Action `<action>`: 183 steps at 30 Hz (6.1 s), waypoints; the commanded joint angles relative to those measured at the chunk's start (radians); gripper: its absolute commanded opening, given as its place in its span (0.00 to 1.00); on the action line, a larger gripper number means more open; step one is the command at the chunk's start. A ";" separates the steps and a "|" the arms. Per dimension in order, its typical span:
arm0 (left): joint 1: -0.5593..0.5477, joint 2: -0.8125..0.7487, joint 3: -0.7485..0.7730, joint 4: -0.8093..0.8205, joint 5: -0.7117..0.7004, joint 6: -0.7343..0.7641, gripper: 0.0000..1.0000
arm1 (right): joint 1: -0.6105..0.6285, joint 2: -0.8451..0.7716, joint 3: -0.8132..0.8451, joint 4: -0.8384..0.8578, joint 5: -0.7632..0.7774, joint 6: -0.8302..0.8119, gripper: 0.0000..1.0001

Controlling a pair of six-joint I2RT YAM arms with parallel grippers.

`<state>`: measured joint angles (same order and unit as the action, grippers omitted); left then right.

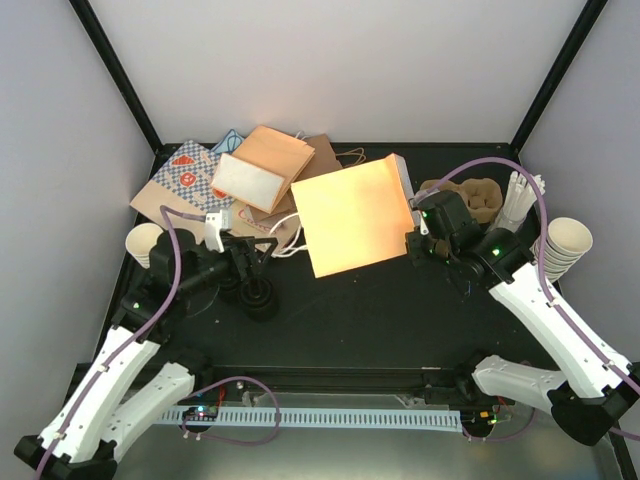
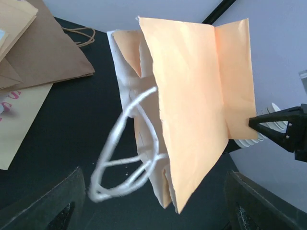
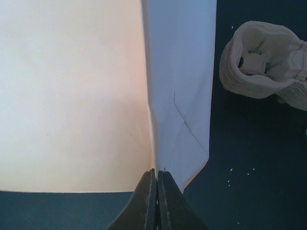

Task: Pack the takeout coffee

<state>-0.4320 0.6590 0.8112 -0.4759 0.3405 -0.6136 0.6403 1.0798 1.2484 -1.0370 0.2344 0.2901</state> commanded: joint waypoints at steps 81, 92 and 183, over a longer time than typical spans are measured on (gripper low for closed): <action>0.256 0.191 0.253 0.014 0.571 -0.165 0.02 | -0.371 0.019 -0.635 0.572 -0.811 0.151 0.22; 0.074 0.266 0.324 0.110 0.482 -0.257 0.02 | -0.372 -0.005 -0.565 0.512 -0.792 0.065 0.35; -0.359 0.373 0.461 -0.269 -0.081 0.240 0.81 | 0.154 -0.060 0.071 0.094 -0.194 0.131 0.37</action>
<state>-0.7650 1.0153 1.2114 -0.7700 0.3420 -0.4866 0.7906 1.0168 1.2530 -0.9070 0.1070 0.4389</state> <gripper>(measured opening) 0.825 0.369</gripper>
